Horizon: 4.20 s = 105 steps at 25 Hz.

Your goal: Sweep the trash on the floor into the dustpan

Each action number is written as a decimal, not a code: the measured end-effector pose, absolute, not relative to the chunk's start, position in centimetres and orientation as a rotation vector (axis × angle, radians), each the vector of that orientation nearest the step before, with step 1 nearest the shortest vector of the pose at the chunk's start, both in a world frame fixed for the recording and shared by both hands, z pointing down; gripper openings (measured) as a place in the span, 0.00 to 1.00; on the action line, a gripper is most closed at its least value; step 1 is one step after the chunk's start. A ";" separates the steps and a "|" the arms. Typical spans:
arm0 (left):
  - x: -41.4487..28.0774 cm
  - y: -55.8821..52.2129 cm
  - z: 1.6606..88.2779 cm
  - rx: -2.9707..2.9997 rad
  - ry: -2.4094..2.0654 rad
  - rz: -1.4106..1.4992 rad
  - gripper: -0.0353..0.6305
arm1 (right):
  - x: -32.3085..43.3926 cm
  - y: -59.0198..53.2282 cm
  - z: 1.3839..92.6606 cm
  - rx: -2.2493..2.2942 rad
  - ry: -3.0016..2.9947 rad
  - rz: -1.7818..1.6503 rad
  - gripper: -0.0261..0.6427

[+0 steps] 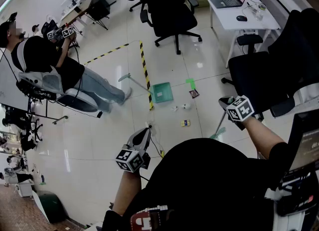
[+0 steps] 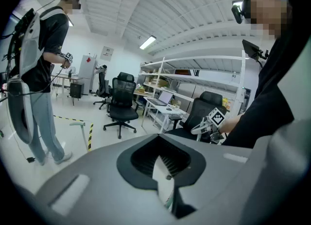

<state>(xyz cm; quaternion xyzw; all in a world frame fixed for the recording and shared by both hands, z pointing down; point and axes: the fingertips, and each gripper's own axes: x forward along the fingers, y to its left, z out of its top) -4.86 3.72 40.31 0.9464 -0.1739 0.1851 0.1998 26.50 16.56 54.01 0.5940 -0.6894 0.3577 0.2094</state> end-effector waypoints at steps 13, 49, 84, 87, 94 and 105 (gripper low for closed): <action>-4.0 3.4 42.6 2.660 -0.466 0.539 0.06 | 33.5 12.8 51.5 1.857 -1.897 0.856 0.05; -12.0 -19.5 53.0 2.400 -0.430 0.847 0.06 | 53.6 4.7 70.5 3.001 -0.344 1.209 0.04; -24.9 -14.8 55.8 2.129 -0.814 0.706 0.06 | 8.0 -27.4 78.4 0.112 -2.111 0.331 0.05; -26.0 -14.0 56.6 2.106 -0.843 0.703 0.06 | 6.9 -28.2 78.5 -0.012 -2.086 0.332 0.05; -27.1 -14.3 57.2 2.069 -0.877 0.688 0.06 | 7.7 -31.6 80.4 0.100 -2.047 0.310 0.05; -27.8 -14.2 57.6 2.032 -0.898 0.674 0.06 | 6.3 -40.4 78.2 0.452 -2.120 0.209 0.04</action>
